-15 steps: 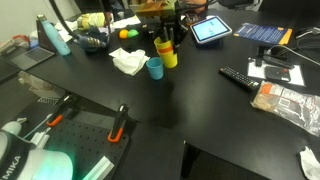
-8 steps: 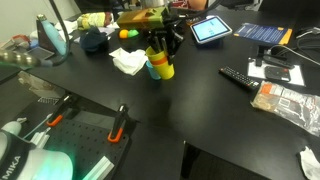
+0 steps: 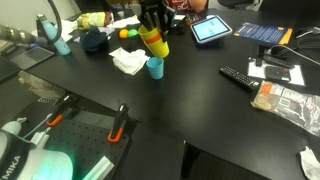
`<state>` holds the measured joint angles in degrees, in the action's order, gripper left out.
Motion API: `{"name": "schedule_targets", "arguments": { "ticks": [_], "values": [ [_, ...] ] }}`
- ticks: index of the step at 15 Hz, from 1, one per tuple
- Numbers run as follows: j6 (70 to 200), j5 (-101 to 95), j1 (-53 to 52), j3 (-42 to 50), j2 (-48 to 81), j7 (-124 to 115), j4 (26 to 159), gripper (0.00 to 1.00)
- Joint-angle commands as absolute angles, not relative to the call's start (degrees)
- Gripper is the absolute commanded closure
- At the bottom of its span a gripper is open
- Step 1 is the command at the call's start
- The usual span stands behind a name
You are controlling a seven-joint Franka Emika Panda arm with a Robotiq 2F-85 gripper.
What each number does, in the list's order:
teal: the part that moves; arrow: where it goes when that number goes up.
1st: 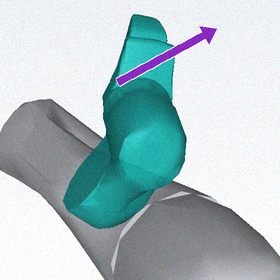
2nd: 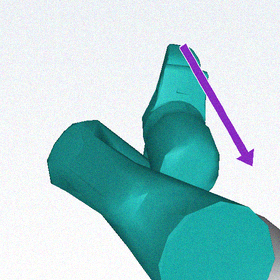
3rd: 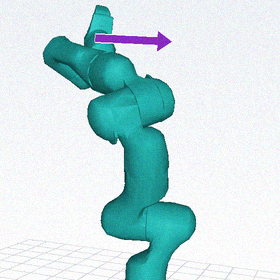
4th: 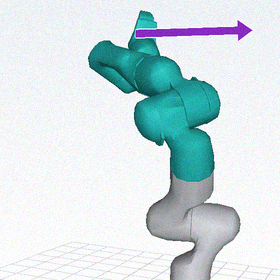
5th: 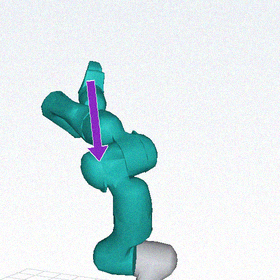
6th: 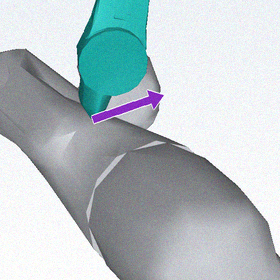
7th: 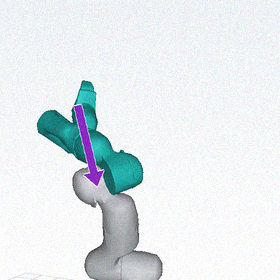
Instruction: Stack the second yellow cup from the top of the table into the orange cup, stack the yellow and orange cup into the yellow cup, stack the yellow orange and yellow cup into the blue cup
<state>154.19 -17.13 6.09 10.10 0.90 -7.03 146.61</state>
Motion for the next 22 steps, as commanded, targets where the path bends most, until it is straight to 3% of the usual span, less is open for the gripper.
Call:
{"name": "schedule_targets", "arguments": {
  "ticks": [1,20,21,22],
  "values": [
    [152.9,-14.1,4.9,7.0,3.8,-4.8,142.7,0.97],
    [151.7,-11.4,3.7,4.7,18.5,0.3,134.8,0.97],
    [151.5,-10.7,3.9,4.4,18.7,1.0,134.7,0.64],
    [151.0,-9.3,4.5,3.8,18.5,2.4,134.8,0.64]
  ]
}}
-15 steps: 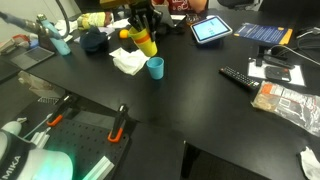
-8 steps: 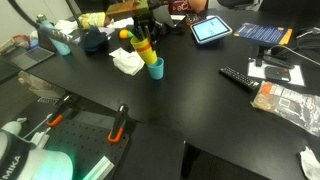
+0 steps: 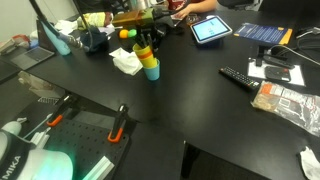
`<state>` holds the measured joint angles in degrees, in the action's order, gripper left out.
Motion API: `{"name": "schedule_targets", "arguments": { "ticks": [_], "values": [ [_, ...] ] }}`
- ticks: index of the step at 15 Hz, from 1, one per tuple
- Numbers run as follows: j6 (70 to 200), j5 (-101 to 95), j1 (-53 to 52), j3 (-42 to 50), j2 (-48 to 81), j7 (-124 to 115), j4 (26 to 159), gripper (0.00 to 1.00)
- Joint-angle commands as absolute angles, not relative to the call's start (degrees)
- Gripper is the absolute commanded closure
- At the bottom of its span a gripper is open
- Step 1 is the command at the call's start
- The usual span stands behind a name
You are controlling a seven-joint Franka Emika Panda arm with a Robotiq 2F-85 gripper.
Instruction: Stack the second yellow cup from the top of the table into the orange cup, stack the yellow and orange cup into the yellow cup, stack the yellow orange and yellow cup into the blue cup
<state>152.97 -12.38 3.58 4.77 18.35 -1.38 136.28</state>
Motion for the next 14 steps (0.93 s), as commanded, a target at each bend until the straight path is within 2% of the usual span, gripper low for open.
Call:
{"name": "schedule_targets", "arguments": {
  "ticks": [1,8,9,14],
  "values": [
    [150.4,-8.4,4.7,3.5,18.2,3.4,134.9,0.57],
    [143.8,-1.5,5.8,1.4,13.4,11.2,134.6,0.04],
    [142.8,-1.2,5.4,1.2,13.0,11.7,134.1,0.01],
    [136.6,-2.0,4.0,0.6,11.7,10.9,132.0,0.00]
  ]
}}
